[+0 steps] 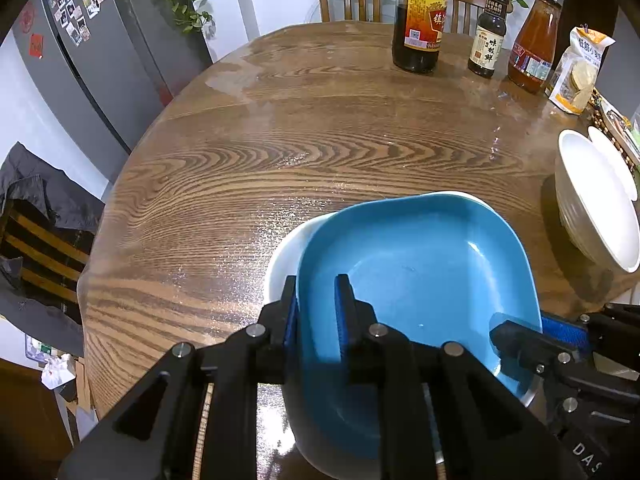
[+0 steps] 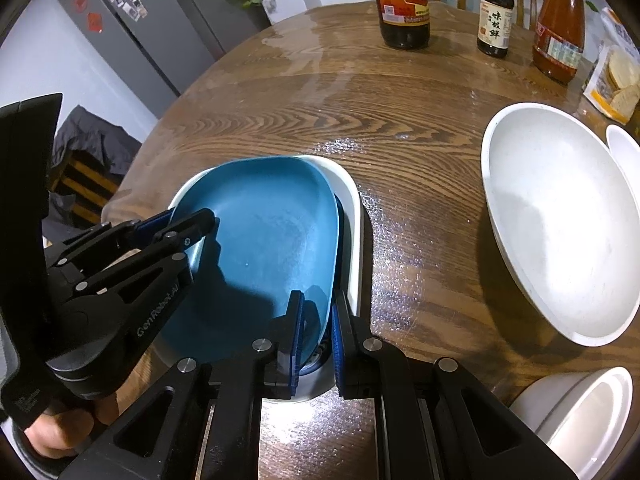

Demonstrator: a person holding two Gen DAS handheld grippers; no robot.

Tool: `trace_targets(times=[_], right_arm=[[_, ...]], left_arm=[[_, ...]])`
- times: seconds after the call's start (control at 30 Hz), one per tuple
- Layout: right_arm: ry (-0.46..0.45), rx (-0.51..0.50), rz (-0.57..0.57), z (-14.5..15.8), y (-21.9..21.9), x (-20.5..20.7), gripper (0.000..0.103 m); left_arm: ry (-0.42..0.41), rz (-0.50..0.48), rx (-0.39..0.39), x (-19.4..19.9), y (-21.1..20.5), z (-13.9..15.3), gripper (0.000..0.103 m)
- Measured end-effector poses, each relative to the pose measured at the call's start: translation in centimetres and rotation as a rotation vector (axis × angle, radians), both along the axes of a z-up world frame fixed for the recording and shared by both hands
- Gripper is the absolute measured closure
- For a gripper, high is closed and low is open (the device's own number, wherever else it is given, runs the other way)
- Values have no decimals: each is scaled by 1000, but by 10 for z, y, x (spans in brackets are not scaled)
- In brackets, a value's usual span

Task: Organize plates and bowls
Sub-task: 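Lower the blue dish onto the square plate stack with both grippers, then open both grippers and lift them off the blue dish rim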

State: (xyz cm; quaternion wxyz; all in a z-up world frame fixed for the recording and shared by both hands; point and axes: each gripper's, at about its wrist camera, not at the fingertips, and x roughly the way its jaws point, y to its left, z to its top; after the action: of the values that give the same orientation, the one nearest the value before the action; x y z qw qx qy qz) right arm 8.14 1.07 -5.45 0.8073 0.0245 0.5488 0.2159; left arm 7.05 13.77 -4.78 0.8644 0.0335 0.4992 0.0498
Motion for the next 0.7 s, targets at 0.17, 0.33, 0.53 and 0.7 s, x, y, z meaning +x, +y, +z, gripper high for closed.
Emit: trace_targets(times=[0.17,0.33,0.53,0.7], right_arm=[[-3,-7,2,0,1,0,90],[-39,-25,-3,7,1,-3,90],[-73,-53,8,16,2,-4,87],[-91,-54,-12,22,-4,-5,73]], left_arm=[[0,-2,18,0,-2,0,85],[2,-1,7,0,-1,1,84],[0,-16,-4,-1,-6,2,65],[-22,-39,24,-5,-18,4,44]])
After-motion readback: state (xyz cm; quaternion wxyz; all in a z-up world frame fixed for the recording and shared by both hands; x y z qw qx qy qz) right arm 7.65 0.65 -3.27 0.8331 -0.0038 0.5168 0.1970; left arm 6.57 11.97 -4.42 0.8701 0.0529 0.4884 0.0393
